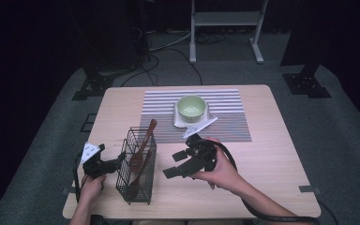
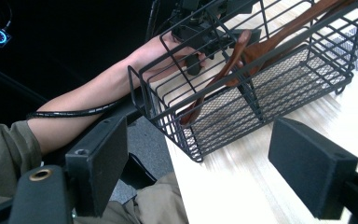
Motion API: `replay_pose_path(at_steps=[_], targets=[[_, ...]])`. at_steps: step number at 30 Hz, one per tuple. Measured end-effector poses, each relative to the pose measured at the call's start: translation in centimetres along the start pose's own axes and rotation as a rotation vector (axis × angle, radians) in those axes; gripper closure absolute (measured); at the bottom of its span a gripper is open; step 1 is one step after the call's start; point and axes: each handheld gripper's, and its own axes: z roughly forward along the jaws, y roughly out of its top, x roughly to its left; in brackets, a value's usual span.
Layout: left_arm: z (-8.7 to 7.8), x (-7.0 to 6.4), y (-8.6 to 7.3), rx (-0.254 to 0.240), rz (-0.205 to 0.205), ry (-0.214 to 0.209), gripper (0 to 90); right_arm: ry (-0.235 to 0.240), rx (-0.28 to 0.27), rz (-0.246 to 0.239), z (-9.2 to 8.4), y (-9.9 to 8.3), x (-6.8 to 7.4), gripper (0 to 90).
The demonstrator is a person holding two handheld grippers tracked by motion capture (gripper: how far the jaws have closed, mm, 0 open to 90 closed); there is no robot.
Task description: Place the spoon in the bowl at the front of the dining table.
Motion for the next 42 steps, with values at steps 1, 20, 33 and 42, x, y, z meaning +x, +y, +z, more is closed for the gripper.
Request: replay_pose_path(at_steps=[1, 20, 33, 42], targets=[[0.0, 0.0, 0.0, 0.0, 0.0, 0.0, 0.0, 0.0, 0.0, 0.0, 0.0, 0.0, 0.0, 18.3], [0.0, 0.0, 0.0, -0.006, -0.004, -0.001, 0.0, -0.015, 0.029, -0.016, 1.1, 1.4, 0.4, 18.4], [0.0, 0.0, 0.0, -0.003, -0.001, -0.002, 0.0, -0.026, 0.044, 0.005, 2.5, 3.0, -0.3, 25.2], [0.0, 0.0, 0.0, -0.002, 0.001, -0.005, 0.0, -0.028, 0.054, 0.03, 3.8, 4.2, -1.1, 35.5]])
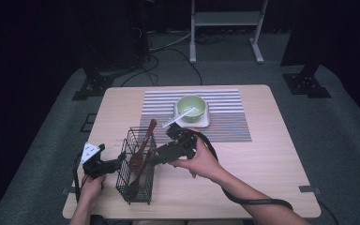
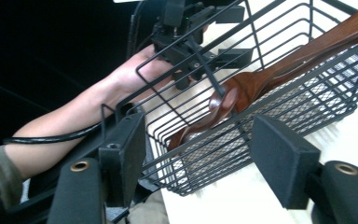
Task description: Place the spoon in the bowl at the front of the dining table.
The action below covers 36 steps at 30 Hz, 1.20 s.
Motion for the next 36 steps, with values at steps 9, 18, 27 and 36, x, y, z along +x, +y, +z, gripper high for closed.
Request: replay_pose_path(at_steps=[9, 18, 27, 36], targets=[[0.0, 0.0, 0.0, 0.001, -0.001, -0.001, 0.0, -0.016, 0.015, 0.014, 1.0, 0.7, -0.7, 44.4], [0.0, 0.1, 0.0, -0.002, -0.003, -0.001, 0.0, -0.031, 0.024, 0.029, 1.8, 1.1, -0.8, 64.3], [0.0, 0.1, 0.0, -0.002, -0.005, -0.002, 0.0, -0.024, 0.015, 0.032, 1.8, 1.2, -0.5, 82.3], [0.0, 0.0, 0.0, -0.001, -0.002, -0.001, 0.0, -0.025, -0.038, 0.021, 0.7, 1.7, 0.2, 82.7]])
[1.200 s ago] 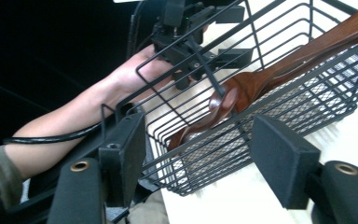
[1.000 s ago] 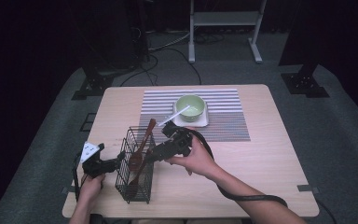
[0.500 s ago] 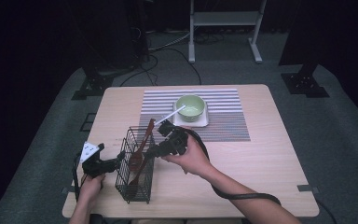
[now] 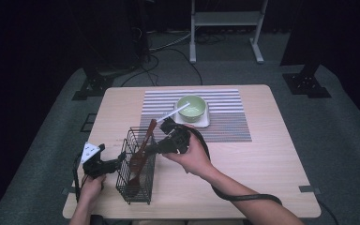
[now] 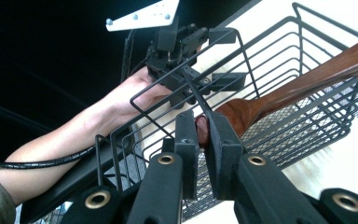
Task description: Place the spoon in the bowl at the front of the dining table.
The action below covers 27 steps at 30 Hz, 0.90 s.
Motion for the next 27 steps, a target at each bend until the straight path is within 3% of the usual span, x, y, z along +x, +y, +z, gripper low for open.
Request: replay_pose_path(at_steps=[27], targets=[[0.0, 0.0, 0.0, 0.002, 0.002, 0.0, 0.0, 0.035, -0.123, 0.051, -5.1, 1.1, 0.0, 82.8]])
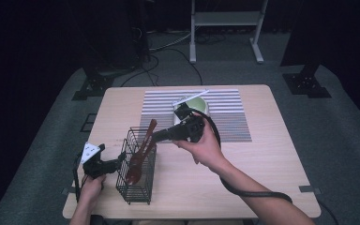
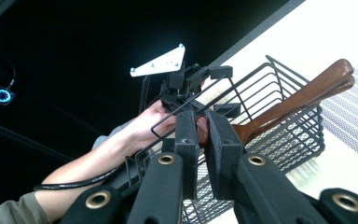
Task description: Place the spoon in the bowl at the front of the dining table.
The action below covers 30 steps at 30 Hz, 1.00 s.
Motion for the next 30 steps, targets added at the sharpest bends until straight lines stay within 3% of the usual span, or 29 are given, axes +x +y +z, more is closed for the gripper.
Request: replay_pose_path(at_steps=[23, 30], targets=[[0.0, 0.0, 0.0, 0.0, 0.002, 0.002, 0.0, 0.055, -0.071, 0.056, -4.4, 0.2, -0.3, 82.8], [0.0, 0.0, 0.0, 0.0, 0.002, 0.003, 0.0, 0.048, -0.076, 0.072, -5.7, -0.2, -1.0, 82.9]])
